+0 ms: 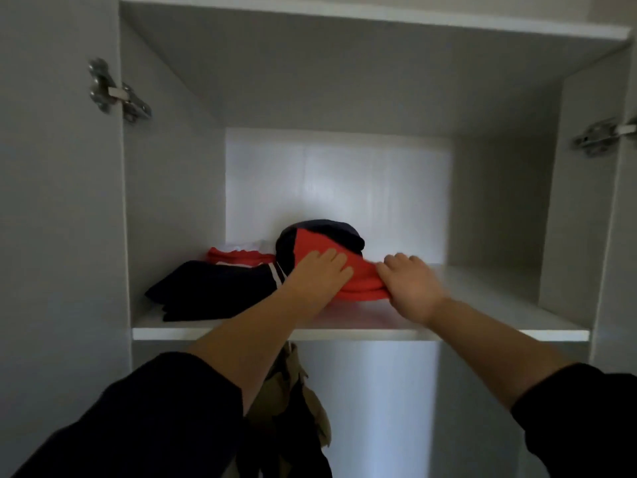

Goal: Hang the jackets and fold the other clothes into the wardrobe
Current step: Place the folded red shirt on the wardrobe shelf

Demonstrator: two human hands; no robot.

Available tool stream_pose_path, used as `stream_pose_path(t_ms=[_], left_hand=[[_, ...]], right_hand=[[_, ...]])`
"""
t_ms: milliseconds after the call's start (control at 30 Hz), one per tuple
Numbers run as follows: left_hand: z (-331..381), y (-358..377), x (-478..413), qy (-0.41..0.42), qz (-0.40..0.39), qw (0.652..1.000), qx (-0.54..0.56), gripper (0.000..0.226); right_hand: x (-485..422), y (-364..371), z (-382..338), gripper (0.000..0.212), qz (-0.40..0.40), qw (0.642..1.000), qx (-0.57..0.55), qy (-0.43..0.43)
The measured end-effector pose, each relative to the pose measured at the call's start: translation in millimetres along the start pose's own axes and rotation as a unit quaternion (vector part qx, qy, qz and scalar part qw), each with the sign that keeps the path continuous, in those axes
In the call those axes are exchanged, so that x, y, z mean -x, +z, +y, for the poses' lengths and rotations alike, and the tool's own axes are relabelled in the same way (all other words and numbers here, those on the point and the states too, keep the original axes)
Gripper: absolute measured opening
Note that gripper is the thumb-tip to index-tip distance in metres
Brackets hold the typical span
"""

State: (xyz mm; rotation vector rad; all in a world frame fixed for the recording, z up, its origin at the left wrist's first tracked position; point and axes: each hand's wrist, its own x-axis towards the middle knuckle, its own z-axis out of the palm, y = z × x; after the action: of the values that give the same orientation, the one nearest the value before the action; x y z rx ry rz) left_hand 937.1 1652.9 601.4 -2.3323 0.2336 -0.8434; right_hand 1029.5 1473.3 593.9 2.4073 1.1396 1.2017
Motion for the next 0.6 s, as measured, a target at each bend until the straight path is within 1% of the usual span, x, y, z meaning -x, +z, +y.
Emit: stream_pose_path(t_ms=[33,67,100,167,233,267,300,333,367,400,433,467,500,567,600], left_hand=[[7,18,1,0.013,-0.069,0.996,0.047,0.038],[9,31,2,0.007,-0.117,0.987,0.105,0.043],[8,41,1,-0.01,-0.139,0.978,0.158,0.046],[-1,54,-5,-0.038,-0.16,0.961,0.224,0.05],[-9,62,-17,-0.048,-0.209,0.948,0.233,0.057],[-12,65,-25,-0.056,-0.251,0.936,0.241,0.065],[-14,66,-33,-0.069,-0.303,0.915,0.258,0.074],[-17,68,-41,-0.088,-0.354,0.886,0.285,0.078],[-21,70,-49,-0.111,-0.392,0.853,0.325,0.075],[-26,73,-55,-0.147,-0.407,0.82,0.374,0.071],[-31,76,-60,-0.191,-0.399,0.794,0.418,0.071],[-34,81,-64,-0.225,-0.379,0.782,0.44,0.074],[-35,87,-69,-0.234,-0.362,0.791,0.433,0.072],[-29,102,-78,-0.22,-0.334,0.843,0.36,0.062],[-25,110,-82,-0.222,-0.319,0.859,0.334,0.06]], right_hand=[[2,18,-3,0.039,-0.086,0.996,-0.036,0.002],[2,32,-2,0.044,-0.148,0.986,-0.077,0.012],[0,41,1,0.049,-0.17,0.979,-0.112,0.019],[-9,53,9,0.055,-0.18,0.971,-0.155,0.013],[-24,64,12,0.056,-0.205,0.965,-0.166,-0.004],[-31,69,12,0.057,-0.223,0.962,-0.157,-0.01],[-37,74,12,0.058,-0.237,0.96,-0.147,-0.012],[-42,80,11,0.058,-0.243,0.96,-0.139,-0.009],[-47,86,11,0.057,-0.24,0.962,-0.13,-0.006],[-50,91,11,0.057,-0.234,0.965,-0.117,-0.005],[-53,95,12,0.057,-0.227,0.968,-0.103,-0.002],[-56,98,12,0.058,-0.222,0.971,-0.09,0.001],[-59,101,12,0.059,-0.217,0.973,-0.075,0.001],[-63,101,10,0.06,-0.215,0.975,-0.051,-0.015],[-64,100,9,0.06,-0.213,0.976,-0.04,-0.031]])
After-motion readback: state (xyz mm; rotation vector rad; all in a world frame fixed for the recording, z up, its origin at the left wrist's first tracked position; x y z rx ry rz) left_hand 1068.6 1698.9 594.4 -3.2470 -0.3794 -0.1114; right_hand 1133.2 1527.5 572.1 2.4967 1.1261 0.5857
